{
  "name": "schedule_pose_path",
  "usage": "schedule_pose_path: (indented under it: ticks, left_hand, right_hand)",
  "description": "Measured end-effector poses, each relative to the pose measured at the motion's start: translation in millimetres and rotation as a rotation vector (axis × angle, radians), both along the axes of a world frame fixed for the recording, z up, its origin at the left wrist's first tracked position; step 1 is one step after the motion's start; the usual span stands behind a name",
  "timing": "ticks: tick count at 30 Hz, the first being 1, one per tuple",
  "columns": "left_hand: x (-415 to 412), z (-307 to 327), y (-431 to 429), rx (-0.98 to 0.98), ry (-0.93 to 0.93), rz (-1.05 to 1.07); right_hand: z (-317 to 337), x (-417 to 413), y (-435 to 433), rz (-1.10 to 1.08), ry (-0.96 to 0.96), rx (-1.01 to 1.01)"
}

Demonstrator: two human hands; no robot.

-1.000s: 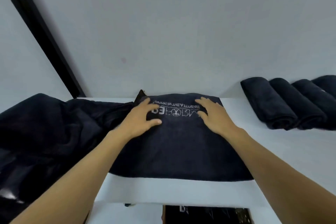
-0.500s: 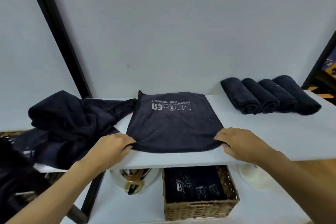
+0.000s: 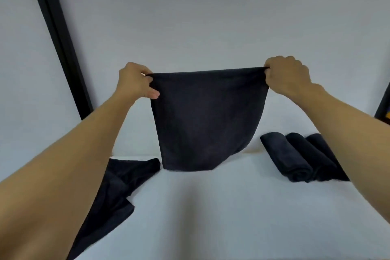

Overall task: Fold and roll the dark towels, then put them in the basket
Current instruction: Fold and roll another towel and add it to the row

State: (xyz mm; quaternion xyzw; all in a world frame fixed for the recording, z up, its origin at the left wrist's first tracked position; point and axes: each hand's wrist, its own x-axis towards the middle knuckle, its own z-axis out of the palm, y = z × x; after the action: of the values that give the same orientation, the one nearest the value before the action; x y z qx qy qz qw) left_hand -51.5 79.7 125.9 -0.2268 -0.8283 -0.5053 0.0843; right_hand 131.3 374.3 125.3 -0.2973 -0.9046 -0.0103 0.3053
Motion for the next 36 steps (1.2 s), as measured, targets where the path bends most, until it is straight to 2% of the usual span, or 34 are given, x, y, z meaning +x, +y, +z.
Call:
schedule_pose_path:
  ticks: [3,4,6,8,12,16,19,22,25,28,32,36]
  left_hand:
    - [-30,28,30,0.179,0.007,0.008]
    - [-37,36,39,0.232,0.024,0.013]
    - [-46,48,50,0.299,0.069,0.025]
    - [-50,57,54,0.325,0.112,0.033]
    - [-45,58,44,0.362,0.165,-0.019]
    - [-12,42,9,0.320,0.185,-0.148]
    - [30,14,-36,0.099,0.153,-0.257]
    - [71,-38,-84,-0.204,0.016,-0.430]
    - [106,-106,-115,-0.484,-0.163,-0.603]
    - [134,-165,-125,-0.654,-0.285,-0.728]
    - [152,-202,-126,-0.746,-0.312,-0.735]
    - [141,-201,-115,-0.693,-0.371,-0.700]
  right_hand:
    - [31,-33,18,0.146,0.280,-0.478]
    - [37,-41,22,0.201,0.367,-0.583]
    - [45,-52,30,0.259,0.487,-0.640]
    - [46,-55,36,0.259,0.494,-0.508]
    - [40,-35,36,0.213,0.327,-0.041]
    - [27,13,13,0.246,0.173,0.085]
    - [13,65,-10,0.293,-0.090,0.000]
    - [-20,116,-35,0.322,-0.404,-0.089]
    - [-76,153,-61,0.366,-0.709,-0.156]
    - [-139,172,-79,0.368,-0.957,-0.263]
    - [-186,181,-82,0.367,-1.039,-0.361]
    - [-193,172,-76,0.383,-0.959,-0.539]
